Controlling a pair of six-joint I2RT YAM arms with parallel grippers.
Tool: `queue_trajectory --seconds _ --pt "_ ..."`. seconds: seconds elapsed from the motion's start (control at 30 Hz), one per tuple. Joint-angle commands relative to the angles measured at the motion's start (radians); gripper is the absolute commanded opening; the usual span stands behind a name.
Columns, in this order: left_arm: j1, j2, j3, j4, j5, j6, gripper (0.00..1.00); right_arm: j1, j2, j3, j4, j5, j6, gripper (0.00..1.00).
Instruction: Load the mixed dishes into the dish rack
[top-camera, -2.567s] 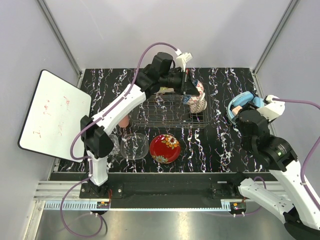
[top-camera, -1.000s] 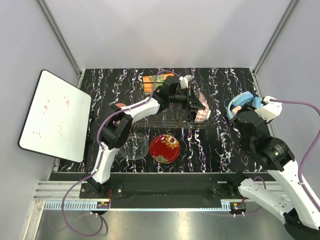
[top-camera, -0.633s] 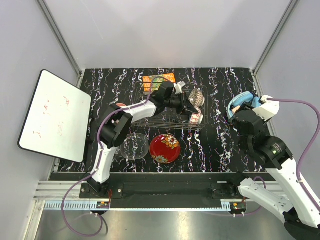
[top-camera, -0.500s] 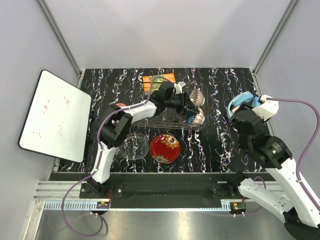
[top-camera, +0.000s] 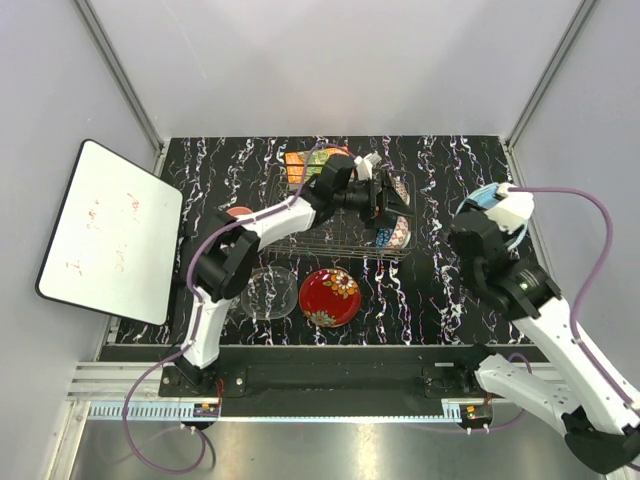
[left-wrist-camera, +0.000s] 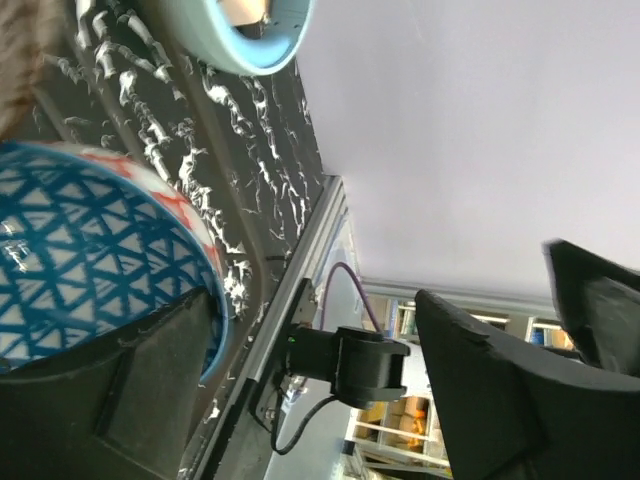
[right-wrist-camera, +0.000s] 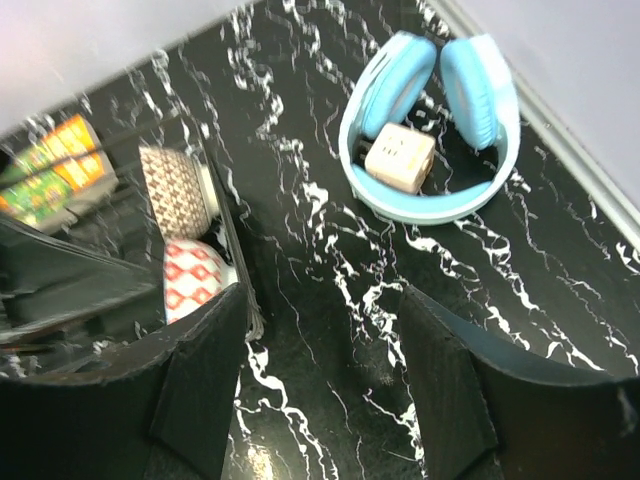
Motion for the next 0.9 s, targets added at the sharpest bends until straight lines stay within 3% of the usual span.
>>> queue_trajectory --seconds 0.0,0.1,0.3,0.47,0.67,0.87 --pt "0.005 -0.172 0.103 -0.05 0.067 0.138 0.88 0.0 0.12 -0.03 0.096 -0.047 -0.003 0.7" --pt "0.039 -0.236 0.119 -0.194 0.061 0.297 0.99 -0.013 0.221 -0.022 0.152 -0.082 -0.006 0.7" --pt "0.141 -0.361 0.107 -0.525 -0.048 0.632 0.99 -0.141 0.423 0.016 0.234 -0.293 -0.003 0.7" --pt "0.246 -0.488 -0.027 -0.581 -0.161 0.781 0.99 -0.198 0.516 0.021 0.286 -0.393 -0.01 0.7" --pt "0.269 -0.635 -0.147 -0.655 -0.372 1.049 0.99 -0.223 0.555 0.011 0.308 -0.482 0.0 0.68" --pt "0.267 -0.671 -0.23 -0.658 -0.488 1.117 0.99 -0.241 0.604 -0.01 0.314 -0.533 0.011 0.68"
